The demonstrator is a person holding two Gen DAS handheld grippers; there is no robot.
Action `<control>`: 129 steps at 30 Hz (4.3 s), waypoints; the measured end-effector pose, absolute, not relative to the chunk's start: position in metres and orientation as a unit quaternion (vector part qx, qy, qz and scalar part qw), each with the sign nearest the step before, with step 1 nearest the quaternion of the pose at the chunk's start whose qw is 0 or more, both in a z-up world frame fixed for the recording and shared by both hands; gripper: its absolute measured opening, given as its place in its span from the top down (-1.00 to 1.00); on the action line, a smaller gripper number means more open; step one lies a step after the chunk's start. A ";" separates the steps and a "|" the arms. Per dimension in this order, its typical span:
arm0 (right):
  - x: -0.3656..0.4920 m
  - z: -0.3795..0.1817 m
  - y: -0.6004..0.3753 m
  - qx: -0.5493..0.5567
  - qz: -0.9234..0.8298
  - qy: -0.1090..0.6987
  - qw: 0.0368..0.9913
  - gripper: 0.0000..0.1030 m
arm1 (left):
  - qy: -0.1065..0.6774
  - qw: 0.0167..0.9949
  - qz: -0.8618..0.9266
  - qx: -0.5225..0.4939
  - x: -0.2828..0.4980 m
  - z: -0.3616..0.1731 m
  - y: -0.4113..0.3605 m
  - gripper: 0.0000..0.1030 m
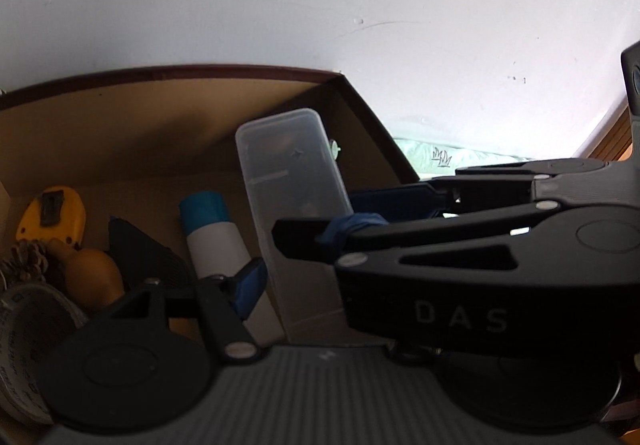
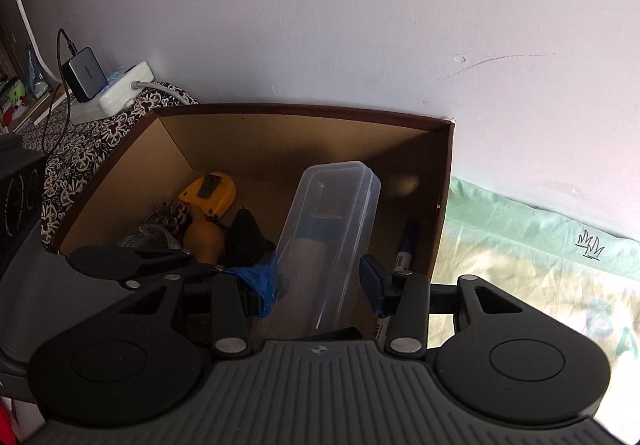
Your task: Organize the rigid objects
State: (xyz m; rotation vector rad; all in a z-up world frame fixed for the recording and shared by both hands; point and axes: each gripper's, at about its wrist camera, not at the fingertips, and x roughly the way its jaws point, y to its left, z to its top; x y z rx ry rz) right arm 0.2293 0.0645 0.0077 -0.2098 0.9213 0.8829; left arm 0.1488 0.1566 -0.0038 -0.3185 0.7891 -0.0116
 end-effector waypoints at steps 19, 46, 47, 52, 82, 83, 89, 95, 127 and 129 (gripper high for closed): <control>0.222 0.002 0.048 -0.031 0.389 0.364 0.846 0.45 | 0.391 0.911 0.013 -0.135 0.153 -0.019 0.147 -0.22; 0.169 0.023 0.006 0.045 0.363 0.318 0.874 0.43 | 0.361 0.923 0.121 -0.059 0.103 0.008 0.131 -0.35; 0.166 0.024 0.005 0.046 0.364 0.316 0.875 0.43 | 0.360 0.923 0.125 -0.056 0.101 0.007 0.129 -0.35; 0.148 0.027 -0.004 0.057 0.365 0.309 0.876 0.43 | 0.347 0.926 0.144 -0.032 0.080 0.012 0.117 -0.35; 0.097 0.007 -0.056 0.065 0.336 0.310 0.887 0.40 | 0.381 0.909 0.169 -0.005 0.036 -0.014 0.063 -0.43; 0.096 0.005 -0.058 0.066 0.333 0.312 0.887 0.40 | 0.383 0.908 0.168 -0.002 0.036 -0.016 0.061 -0.43; 0.097 -0.004 -0.066 0.068 0.321 0.322 0.888 0.40 | 0.399 0.903 0.159 -0.010 0.039 -0.027 0.057 -0.43; 0.098 -0.014 -0.073 0.063 0.307 0.333 0.889 0.39 | 0.414 0.897 0.150 -0.022 0.042 -0.038 0.054 -0.43; 0.081 -0.029 -0.146 0.071 0.165 0.379 0.908 0.38 | 0.467 0.883 0.037 0.006 0.054 -0.066 -0.016 -0.44; 0.082 -0.031 -0.147 0.069 0.152 0.381 0.909 0.38 | 0.471 0.882 0.033 0.005 0.051 -0.066 -0.017 -0.44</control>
